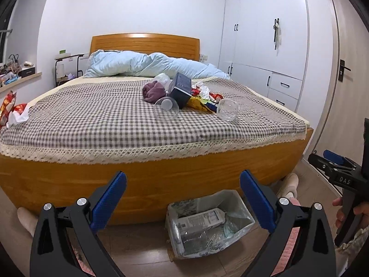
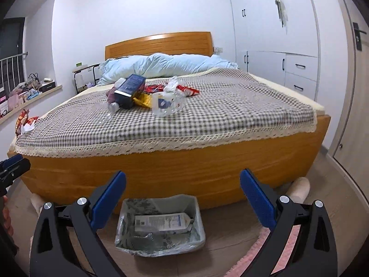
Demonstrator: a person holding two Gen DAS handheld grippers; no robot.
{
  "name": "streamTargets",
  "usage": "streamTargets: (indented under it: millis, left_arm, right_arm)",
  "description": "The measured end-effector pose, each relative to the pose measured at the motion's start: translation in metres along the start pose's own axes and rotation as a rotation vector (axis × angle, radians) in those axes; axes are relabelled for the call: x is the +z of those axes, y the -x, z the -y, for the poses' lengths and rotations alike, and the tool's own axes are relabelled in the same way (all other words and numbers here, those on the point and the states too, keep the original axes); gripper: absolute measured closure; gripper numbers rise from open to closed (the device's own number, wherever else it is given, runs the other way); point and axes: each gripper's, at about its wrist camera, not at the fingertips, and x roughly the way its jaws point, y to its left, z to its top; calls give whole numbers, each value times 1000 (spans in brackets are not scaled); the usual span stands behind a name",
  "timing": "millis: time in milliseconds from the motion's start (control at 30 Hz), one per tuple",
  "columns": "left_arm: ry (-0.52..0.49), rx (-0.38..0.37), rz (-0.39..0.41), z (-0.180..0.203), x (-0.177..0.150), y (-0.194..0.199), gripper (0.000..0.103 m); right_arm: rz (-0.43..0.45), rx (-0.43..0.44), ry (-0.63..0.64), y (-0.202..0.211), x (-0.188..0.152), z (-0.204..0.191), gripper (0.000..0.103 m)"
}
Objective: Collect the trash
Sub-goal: 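Raise both tools away from the bin toward the bed, then grasp the clear plastic bottle on the bed with the right tool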
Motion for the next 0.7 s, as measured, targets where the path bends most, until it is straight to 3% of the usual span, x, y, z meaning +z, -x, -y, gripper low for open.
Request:
streamTargets:
  millis: [367, 700]
  left_arm:
    - [-30, -9, -40, 7, 17, -43, 8]
    - [-12, 5, -50, -6, 33, -74, 8]
  right_arm:
    - [-50, -44, -92, -38, 6, 33, 8]
    - [-60, -17, -28, -85, 24, 6, 8]
